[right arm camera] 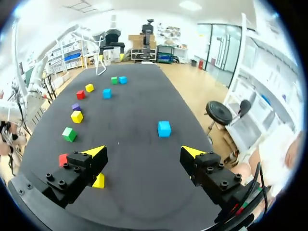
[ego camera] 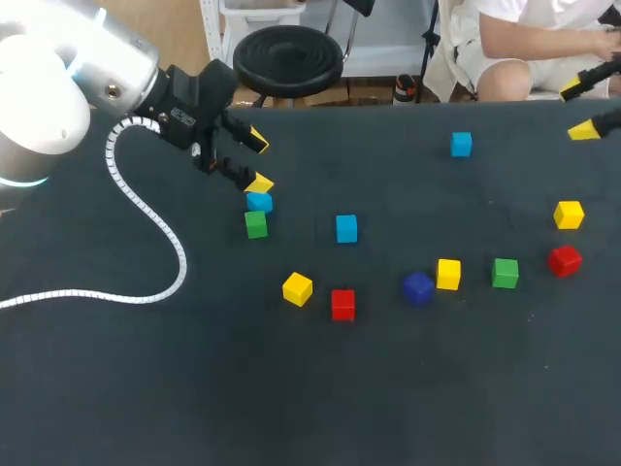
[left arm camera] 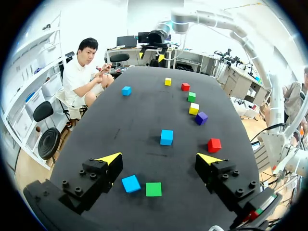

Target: Place the blue cubes, place green cubes on the blue cubes, place the yellow cubes on the green cubes, then place the red cubes on the yellow cubes, and place purple cube on the red cubes.

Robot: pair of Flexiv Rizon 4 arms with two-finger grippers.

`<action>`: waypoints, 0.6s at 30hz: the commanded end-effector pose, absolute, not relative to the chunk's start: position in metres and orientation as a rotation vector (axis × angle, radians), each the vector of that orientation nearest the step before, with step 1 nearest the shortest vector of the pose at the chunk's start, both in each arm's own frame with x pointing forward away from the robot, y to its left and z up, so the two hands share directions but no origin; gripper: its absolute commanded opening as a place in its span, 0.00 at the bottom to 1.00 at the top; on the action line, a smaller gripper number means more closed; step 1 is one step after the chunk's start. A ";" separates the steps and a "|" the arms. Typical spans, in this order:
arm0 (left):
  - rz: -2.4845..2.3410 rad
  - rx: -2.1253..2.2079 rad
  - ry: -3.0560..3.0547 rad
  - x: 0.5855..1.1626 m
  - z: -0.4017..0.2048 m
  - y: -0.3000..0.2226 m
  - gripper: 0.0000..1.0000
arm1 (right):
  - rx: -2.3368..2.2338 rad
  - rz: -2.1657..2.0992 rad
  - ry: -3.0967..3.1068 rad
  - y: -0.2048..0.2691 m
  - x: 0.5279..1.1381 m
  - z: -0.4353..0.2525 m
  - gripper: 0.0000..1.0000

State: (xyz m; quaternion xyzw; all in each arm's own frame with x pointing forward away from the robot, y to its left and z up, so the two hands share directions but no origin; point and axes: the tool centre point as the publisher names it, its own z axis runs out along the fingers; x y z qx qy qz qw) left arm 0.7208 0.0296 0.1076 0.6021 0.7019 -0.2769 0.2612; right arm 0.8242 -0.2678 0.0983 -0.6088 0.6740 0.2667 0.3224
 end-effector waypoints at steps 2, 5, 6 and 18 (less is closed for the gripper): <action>-0.749 1.630 1.897 0.720 0.107 0.031 1.00 | -1.681 0.741 1.743 -0.234 0.847 0.088 1.00; -0.749 1.630 1.897 0.720 0.107 0.031 1.00 | -1.726 0.752 1.735 -0.214 0.860 0.078 1.00; -0.749 1.630 1.897 0.720 0.107 0.031 1.00 | -1.732 0.742 1.742 -0.210 0.864 0.075 1.00; -0.749 1.630 1.897 0.720 0.107 0.031 1.00 | -1.678 0.755 1.773 -0.178 0.880 0.060 1.00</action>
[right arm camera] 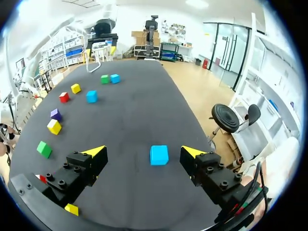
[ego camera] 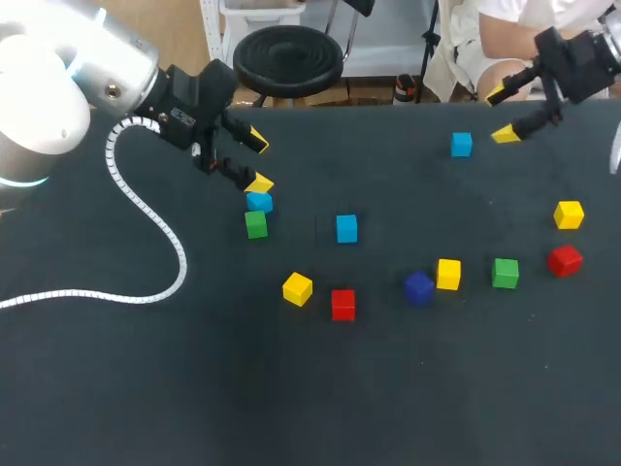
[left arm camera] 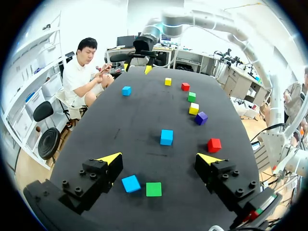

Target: Place the blue cubes, place green cubes on the blue cubes, place the yellow cubes on the green cubes, then place the red cubes on the yellow cubes, and place purple cube on the red cubes.

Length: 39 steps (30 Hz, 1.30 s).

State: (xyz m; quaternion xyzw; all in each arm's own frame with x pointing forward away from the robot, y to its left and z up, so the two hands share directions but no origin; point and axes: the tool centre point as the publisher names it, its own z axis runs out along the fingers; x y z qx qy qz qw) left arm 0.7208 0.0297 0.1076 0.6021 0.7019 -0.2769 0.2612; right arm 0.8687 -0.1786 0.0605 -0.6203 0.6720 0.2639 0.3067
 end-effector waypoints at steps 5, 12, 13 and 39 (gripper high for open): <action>-0.749 1.630 1.897 0.720 0.107 0.031 1.00 | -1.678 0.755 1.773 -0.178 0.880 0.060 1.00; -0.749 1.630 1.897 0.720 0.107 0.031 1.00 | -1.678 0.755 1.773 -0.178 0.880 0.060 1.00; -0.749 1.630 1.897 0.720 0.107 0.031 1.00 | -1.678 0.755 1.773 -0.178 0.880 0.060 1.00; -0.749 1.630 1.897 0.720 0.107 0.031 1.00 | -1.817 0.790 1.774 -0.144 0.886 0.020 1.00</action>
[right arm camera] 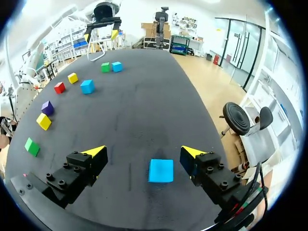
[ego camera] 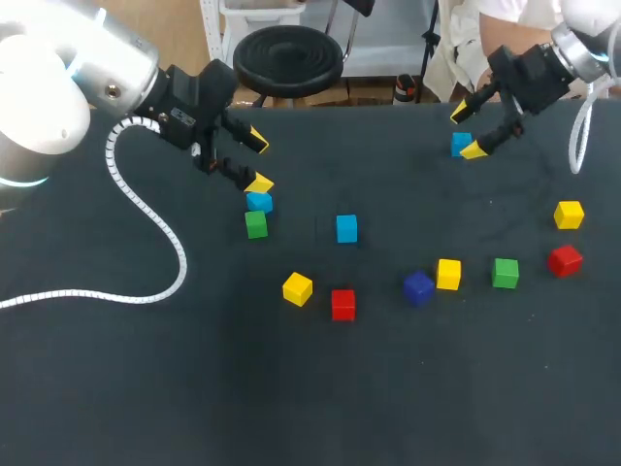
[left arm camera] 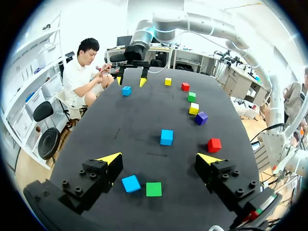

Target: Place the blue cubes, place green cubes on the blue cubes, place the yellow cubes on the green cubes, then place the red cubes on the yellow cubes, and place purple cube on the red cubes.

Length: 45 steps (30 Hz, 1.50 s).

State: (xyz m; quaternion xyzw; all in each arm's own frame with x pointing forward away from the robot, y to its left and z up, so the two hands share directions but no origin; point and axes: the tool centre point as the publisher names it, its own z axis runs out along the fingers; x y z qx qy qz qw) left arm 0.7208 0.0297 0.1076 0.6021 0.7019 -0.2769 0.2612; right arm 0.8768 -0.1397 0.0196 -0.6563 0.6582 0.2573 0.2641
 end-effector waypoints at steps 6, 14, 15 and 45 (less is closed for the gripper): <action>-0.749 1.630 1.897 0.720 0.107 0.031 1.00 | -1.803 0.831 1.779 -0.152 0.888 0.011 1.00; -0.749 1.630 1.897 0.720 0.107 0.031 1.00 | -1.822 0.836 1.755 -0.155 0.909 0.008 1.00; -0.749 1.630 1.897 0.720 0.107 0.031 1.00 | -1.825 0.839 1.750 -0.155 0.911 0.008 1.00; -0.749 1.630 1.897 0.720 0.107 0.031 1.00 | -1.821 0.986 1.724 -0.150 0.915 -0.020 0.47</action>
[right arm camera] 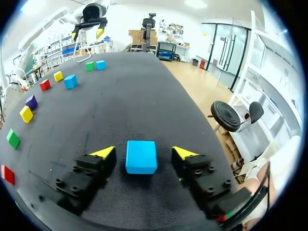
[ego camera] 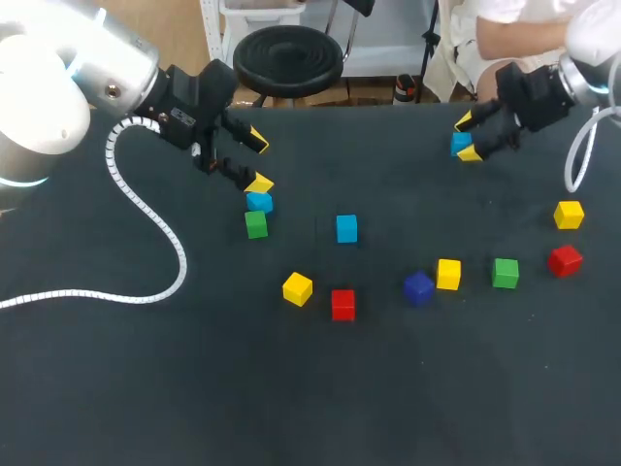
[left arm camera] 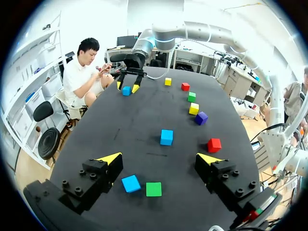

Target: Place the blue cubes, place green cubes on the blue cubes, place the yellow cubes on the green cubes, then place the red cubes on the yellow cubes, and place purple cube on the red cubes.

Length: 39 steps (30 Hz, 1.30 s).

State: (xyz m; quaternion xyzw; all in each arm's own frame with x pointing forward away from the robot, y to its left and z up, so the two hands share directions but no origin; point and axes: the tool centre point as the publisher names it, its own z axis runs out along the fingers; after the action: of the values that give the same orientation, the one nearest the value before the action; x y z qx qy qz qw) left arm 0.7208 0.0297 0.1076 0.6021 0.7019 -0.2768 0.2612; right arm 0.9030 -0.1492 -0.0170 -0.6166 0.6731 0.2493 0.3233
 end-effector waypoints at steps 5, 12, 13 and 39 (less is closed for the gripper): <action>-0.749 1.630 1.897 0.720 0.107 0.031 1.00 | -1.826 0.986 1.720 -0.148 0.917 -0.018 0.26; -0.749 1.630 1.897 0.720 0.107 0.031 1.00 | -1.834 0.992 1.669 -0.145 0.903 -0.002 0.00; -0.749 1.630 1.897 0.720 0.107 0.031 1.00 | -1.833 0.998 1.654 -0.144 0.899 0.003 0.00; -0.749 1.630 1.897 0.720 0.107 0.031 1.00 | -1.819 1.114 1.584 -0.108 0.842 0.035 0.00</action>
State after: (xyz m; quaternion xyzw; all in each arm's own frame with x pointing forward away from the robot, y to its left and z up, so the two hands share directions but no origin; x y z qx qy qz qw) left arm 0.7208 0.0297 0.1076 0.6021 0.7019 -0.2769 0.2612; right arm 0.8343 -0.1073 0.0350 -0.6454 0.6079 0.3614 0.2885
